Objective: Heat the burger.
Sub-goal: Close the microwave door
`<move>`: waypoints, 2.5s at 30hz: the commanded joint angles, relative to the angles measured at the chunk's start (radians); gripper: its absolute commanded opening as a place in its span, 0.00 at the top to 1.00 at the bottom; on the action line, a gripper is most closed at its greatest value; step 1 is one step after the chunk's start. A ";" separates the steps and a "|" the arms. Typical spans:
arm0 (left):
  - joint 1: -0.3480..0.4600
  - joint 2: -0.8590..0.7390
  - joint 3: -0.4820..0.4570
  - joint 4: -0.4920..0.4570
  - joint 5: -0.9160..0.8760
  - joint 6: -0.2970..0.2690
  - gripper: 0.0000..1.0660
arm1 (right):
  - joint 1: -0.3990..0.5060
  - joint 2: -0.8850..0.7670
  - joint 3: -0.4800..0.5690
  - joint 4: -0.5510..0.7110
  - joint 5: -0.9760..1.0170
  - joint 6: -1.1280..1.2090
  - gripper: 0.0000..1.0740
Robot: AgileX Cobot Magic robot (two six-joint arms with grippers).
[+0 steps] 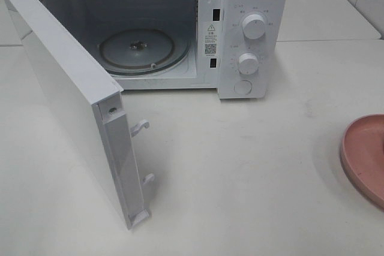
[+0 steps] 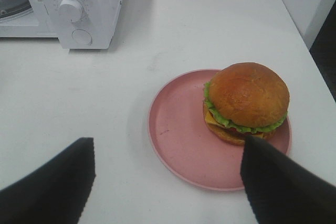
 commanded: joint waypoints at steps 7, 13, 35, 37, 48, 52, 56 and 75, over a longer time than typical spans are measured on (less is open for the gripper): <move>-0.007 -0.008 0.003 -0.014 0.002 -0.005 0.06 | -0.008 -0.030 0.002 0.000 0.003 -0.005 0.30; -0.007 -0.008 0.001 -0.013 -0.001 -0.005 0.06 | -0.008 -0.030 0.002 0.000 0.003 -0.005 0.30; -0.007 0.367 -0.024 -0.076 -0.279 0.000 0.97 | -0.008 -0.030 0.002 0.000 0.003 -0.005 0.30; -0.007 0.407 -0.013 -0.079 -0.331 0.017 1.00 | -0.008 -0.030 0.002 0.000 0.003 -0.005 0.30; -0.007 0.542 0.146 -0.201 -0.825 0.247 1.00 | -0.008 -0.030 0.002 0.000 0.003 -0.005 0.30; -0.007 0.571 0.217 -0.261 -0.992 0.323 1.00 | -0.008 -0.030 0.002 0.000 0.003 -0.005 0.30; -0.007 0.597 0.278 -0.262 -1.116 0.326 1.00 | -0.008 -0.030 0.002 0.000 0.003 -0.005 0.30; -0.007 0.973 0.295 0.143 -1.503 0.000 1.00 | -0.008 -0.030 0.002 0.000 0.003 -0.005 0.30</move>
